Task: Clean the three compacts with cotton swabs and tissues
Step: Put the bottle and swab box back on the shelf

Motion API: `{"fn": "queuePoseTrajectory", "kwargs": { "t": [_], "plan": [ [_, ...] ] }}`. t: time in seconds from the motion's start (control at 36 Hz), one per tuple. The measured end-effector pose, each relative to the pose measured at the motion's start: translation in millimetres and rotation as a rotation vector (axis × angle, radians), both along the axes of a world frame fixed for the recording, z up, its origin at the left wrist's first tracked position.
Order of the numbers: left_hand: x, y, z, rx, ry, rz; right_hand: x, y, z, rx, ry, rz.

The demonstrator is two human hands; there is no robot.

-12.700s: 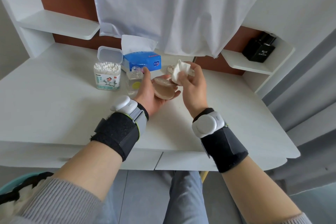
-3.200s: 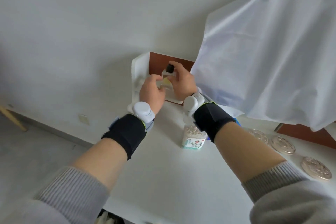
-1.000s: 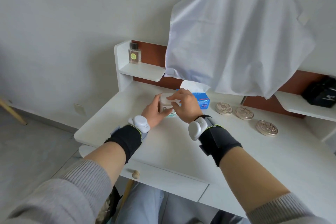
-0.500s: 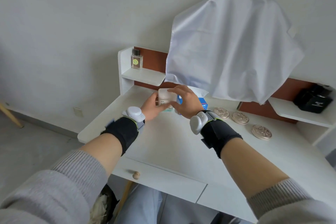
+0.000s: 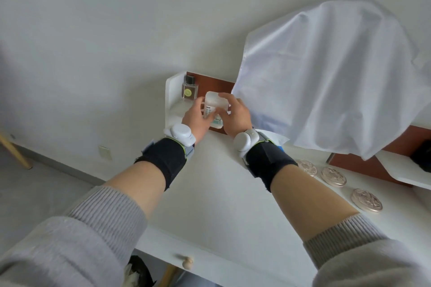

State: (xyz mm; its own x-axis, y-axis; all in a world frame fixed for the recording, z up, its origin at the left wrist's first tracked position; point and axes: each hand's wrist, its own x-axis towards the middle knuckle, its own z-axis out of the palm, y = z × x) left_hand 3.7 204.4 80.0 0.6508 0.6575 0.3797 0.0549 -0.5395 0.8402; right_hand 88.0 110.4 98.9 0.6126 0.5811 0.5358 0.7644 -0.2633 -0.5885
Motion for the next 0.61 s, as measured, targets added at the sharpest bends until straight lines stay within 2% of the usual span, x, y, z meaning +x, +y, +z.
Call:
{"fn": "queuePoseTrajectory", "kwargs": {
  "t": [0.11,0.25,0.39,0.47,0.61],
  "plan": [
    [9,21,-14,0.118,0.111,0.109,16,30,1,-0.039,0.015,-0.043],
    [17,39,-31,0.406,0.138,0.215,37,61,4,-0.045,-0.070,-0.076],
    [29,51,-37,0.560,0.203,0.324,50,89,-2,-0.016,-0.142,-0.124],
    [36,55,-38,0.595,0.199,0.377,52,96,-5,-0.037,-0.153,-0.169],
    [45,60,-53,0.666,0.066,0.480,55,101,-16,-0.020,-0.185,-0.181]
  ]
}}
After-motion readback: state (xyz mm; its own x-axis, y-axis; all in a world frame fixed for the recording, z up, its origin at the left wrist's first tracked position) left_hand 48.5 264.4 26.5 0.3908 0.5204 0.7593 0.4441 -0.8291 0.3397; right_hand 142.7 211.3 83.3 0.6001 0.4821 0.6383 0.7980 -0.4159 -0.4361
